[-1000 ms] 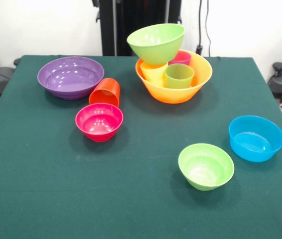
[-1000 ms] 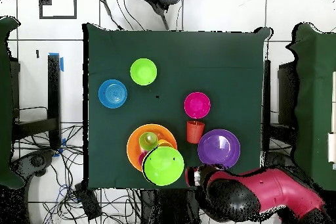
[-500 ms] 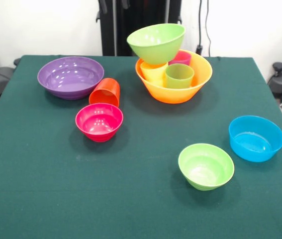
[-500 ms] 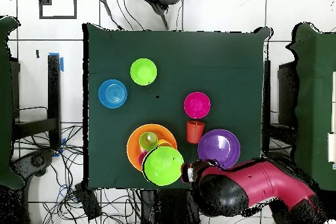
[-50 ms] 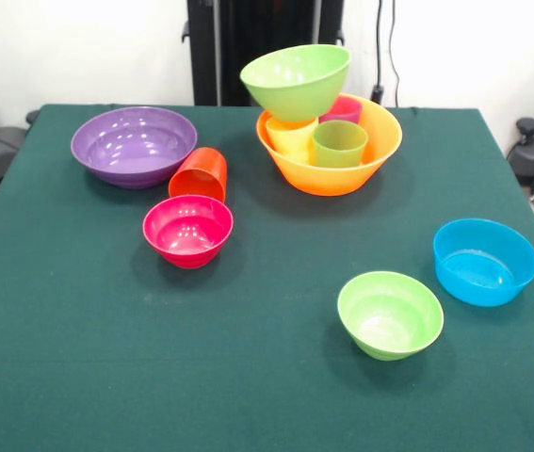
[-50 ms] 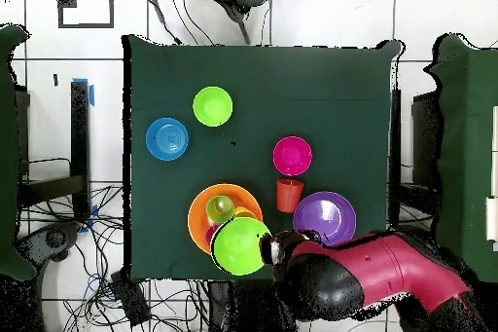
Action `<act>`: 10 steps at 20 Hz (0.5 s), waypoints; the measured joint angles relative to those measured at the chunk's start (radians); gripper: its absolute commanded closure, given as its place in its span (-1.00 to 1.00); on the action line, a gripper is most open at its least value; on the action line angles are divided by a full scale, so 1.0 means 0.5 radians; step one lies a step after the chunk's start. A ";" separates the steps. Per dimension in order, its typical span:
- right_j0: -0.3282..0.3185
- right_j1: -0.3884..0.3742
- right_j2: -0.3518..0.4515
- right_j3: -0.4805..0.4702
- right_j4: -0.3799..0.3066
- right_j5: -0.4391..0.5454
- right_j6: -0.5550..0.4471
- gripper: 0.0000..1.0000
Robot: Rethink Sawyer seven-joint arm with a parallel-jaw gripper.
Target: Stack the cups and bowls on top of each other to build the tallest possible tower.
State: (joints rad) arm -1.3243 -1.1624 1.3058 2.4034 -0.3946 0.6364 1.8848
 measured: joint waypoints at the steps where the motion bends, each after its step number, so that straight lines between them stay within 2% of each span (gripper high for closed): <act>1: -0.002 -0.007 0.012 0.001 0.010 0.000 0.000 -1.00; 10: 0.068 -0.034 0.024 0.042 0.027 -0.107 0.000 -1.00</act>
State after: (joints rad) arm -1.2902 -1.1794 1.3178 2.4246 -0.3811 0.5828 1.8848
